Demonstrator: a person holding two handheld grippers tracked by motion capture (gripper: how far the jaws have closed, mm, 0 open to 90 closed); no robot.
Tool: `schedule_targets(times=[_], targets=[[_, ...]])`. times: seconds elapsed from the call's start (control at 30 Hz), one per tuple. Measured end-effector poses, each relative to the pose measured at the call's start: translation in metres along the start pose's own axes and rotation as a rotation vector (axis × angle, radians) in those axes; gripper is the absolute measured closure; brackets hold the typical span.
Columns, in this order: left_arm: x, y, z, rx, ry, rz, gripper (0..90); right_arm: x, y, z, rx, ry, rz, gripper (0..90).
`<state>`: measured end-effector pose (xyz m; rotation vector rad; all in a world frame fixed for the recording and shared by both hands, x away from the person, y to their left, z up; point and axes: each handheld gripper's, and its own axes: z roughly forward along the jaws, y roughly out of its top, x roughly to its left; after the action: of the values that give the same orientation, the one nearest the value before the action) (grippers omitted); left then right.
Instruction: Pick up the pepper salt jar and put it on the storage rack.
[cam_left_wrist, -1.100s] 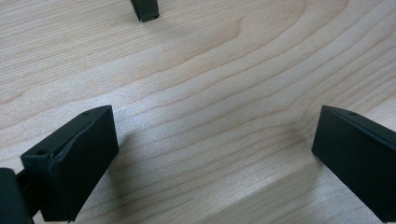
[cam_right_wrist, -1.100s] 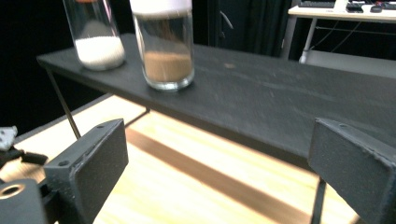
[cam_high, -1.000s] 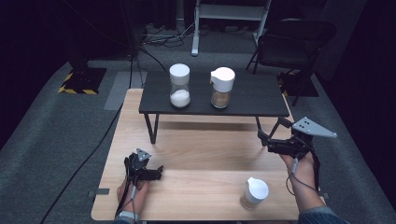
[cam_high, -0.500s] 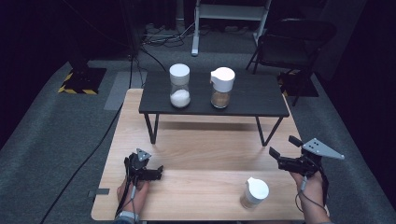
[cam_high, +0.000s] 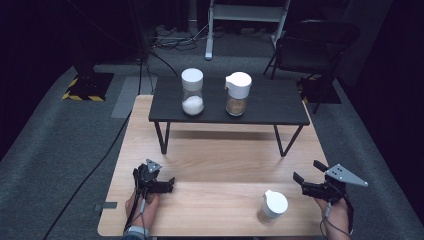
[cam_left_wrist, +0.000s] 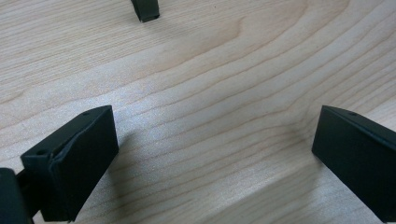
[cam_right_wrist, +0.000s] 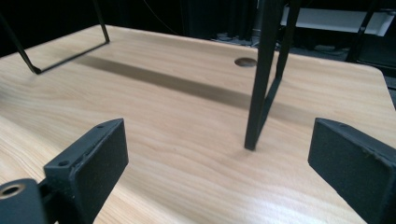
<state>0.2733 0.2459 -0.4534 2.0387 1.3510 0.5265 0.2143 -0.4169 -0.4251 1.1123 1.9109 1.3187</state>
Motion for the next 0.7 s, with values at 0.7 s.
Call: schedule_targets(times=[0.7], targets=[[0.000,0.000,0.000,0.000,0.002,-0.002,0.4,-0.014,-0.032,0.018,0.161,-0.020,0.022,4.9]])
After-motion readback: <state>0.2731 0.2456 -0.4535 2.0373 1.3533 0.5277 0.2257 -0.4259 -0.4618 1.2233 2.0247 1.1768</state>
